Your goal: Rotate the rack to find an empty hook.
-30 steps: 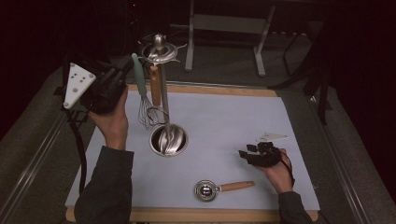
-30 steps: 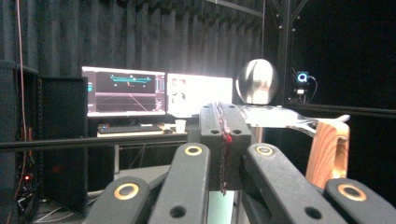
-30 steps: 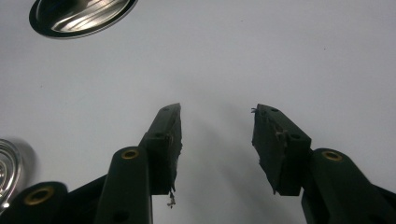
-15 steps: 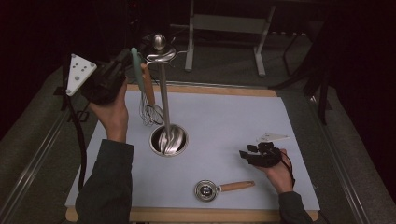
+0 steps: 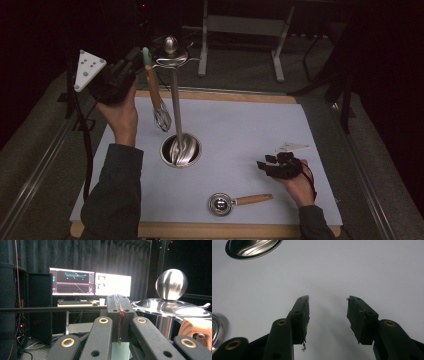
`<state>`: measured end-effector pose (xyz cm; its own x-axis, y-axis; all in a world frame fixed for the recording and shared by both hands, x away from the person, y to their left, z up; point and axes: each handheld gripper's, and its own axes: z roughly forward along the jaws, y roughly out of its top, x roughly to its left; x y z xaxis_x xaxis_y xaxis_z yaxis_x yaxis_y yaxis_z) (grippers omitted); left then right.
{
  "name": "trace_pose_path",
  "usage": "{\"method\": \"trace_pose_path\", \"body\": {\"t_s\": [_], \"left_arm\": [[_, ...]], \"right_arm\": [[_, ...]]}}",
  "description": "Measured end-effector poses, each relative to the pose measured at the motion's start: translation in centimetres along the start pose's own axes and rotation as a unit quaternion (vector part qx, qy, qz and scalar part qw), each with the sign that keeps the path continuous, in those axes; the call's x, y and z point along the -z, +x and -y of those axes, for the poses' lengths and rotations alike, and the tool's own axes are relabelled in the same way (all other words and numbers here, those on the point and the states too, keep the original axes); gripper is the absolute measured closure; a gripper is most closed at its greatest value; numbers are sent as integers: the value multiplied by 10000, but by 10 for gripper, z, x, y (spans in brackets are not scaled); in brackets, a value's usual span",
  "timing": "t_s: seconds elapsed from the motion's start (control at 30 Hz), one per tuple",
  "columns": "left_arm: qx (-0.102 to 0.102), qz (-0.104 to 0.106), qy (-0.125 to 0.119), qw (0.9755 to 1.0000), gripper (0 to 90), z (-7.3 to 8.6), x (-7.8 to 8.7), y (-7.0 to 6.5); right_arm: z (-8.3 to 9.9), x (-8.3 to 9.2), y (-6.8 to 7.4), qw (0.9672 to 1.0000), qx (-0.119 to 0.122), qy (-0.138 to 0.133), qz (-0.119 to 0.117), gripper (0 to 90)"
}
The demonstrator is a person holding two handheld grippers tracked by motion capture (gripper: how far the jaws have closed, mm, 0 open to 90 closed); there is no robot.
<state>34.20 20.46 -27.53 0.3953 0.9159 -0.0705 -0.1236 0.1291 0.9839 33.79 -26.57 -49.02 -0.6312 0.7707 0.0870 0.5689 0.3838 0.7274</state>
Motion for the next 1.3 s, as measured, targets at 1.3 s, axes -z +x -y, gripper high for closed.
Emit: {"method": "trace_pose_path", "body": {"t_s": [1.3], "left_arm": [[-474,204,270,9983,897,12,36,-2]], "right_arm": [[3,1,-2,10000,-55,30,15,522]]}}
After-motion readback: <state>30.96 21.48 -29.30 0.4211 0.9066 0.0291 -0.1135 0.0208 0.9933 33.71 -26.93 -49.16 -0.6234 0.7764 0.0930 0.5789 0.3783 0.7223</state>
